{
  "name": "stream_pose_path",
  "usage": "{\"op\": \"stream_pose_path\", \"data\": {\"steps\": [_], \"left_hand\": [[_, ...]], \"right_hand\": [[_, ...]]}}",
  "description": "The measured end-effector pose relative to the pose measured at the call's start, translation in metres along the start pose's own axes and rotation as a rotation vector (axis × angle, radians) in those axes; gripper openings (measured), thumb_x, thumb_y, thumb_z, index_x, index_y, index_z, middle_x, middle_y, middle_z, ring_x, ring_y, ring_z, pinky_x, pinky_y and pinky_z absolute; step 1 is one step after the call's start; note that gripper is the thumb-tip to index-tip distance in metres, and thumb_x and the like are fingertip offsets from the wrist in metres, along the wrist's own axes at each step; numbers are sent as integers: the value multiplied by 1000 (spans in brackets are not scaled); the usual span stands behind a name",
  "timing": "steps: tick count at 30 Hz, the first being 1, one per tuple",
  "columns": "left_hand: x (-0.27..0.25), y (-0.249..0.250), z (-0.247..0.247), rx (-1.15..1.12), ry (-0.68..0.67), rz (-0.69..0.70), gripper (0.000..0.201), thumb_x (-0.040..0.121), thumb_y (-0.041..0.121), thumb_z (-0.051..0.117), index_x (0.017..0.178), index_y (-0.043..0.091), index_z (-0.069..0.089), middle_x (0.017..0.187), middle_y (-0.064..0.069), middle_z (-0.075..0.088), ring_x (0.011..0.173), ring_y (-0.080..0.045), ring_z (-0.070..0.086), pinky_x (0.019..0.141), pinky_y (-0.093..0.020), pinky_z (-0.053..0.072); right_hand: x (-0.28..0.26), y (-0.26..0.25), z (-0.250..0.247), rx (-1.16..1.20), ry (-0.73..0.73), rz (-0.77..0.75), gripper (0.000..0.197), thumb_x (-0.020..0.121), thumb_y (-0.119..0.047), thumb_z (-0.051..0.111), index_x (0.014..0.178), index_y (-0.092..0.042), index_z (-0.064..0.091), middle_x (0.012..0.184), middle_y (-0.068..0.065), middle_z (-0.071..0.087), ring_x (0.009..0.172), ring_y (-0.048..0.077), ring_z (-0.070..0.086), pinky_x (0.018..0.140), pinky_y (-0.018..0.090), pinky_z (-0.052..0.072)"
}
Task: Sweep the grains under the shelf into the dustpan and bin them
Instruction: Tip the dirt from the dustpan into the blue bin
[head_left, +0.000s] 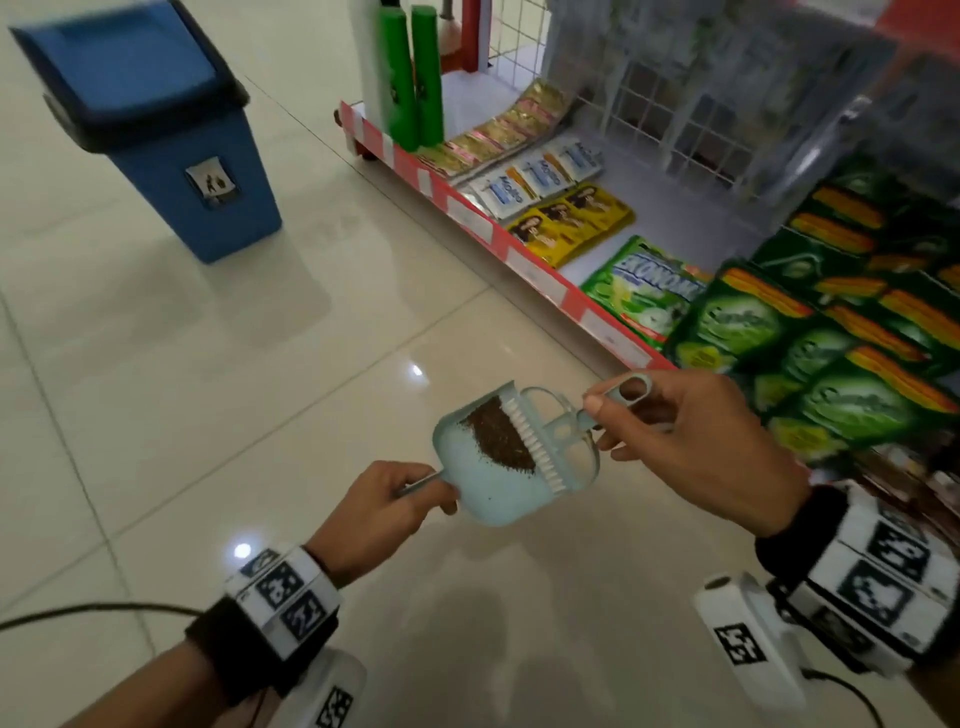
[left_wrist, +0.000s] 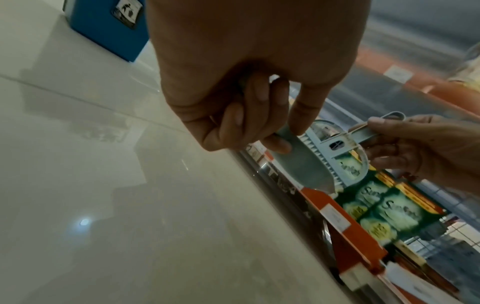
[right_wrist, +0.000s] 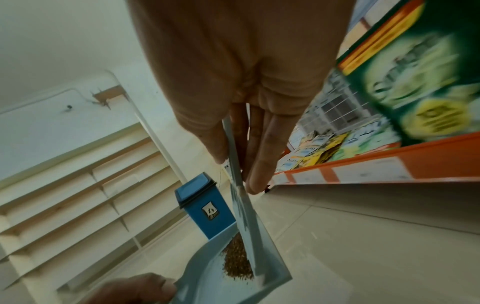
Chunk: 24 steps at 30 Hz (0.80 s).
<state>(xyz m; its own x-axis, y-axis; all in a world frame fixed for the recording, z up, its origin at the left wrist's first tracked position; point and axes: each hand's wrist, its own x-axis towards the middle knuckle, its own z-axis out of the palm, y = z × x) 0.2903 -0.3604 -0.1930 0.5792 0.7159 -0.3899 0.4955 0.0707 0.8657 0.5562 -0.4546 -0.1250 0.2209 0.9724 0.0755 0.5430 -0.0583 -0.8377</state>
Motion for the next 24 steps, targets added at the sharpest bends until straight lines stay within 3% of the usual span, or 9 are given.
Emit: {"op": "stream_pose_path", "data": {"steps": [5,10,16,24], "left_hand": [[18,-22,-83,-33,29,-5,30,89,31,64,63,16,68,46,9,33,43,-9,30,41,-15,27],[24,-31,-157,-88,96,-39,32,91,26,64,60,16,68,43,9,31,39,-8,29,39,-14,26],[24,-42,-228,-216,222,-124,31,90,26,62,62,15,69,47,5,30,41,-12,25,39,-18,23],[47,-44,-313,-276,482,-108,26,86,24,64,68,5,71,41,7,36,38,-10,30,38,-19,27]], "right_hand": [[59,-46,45,-125,-60,-21,12,91,-36,66,88,-28,75,78,-8,75,70,10,73,60,38,62],[118,-90,96,-80,-83,-34,14,91,-32,66,88,-23,76,77,-5,75,69,11,74,64,36,63],[180,-130,160,-89,-72,-98,16,94,-32,64,86,-24,75,78,-6,75,74,11,73,71,43,62],[280,-162,222,11,-6,-224,16,93,-35,65,85,-25,74,80,-6,77,72,11,75,64,29,62]]}}
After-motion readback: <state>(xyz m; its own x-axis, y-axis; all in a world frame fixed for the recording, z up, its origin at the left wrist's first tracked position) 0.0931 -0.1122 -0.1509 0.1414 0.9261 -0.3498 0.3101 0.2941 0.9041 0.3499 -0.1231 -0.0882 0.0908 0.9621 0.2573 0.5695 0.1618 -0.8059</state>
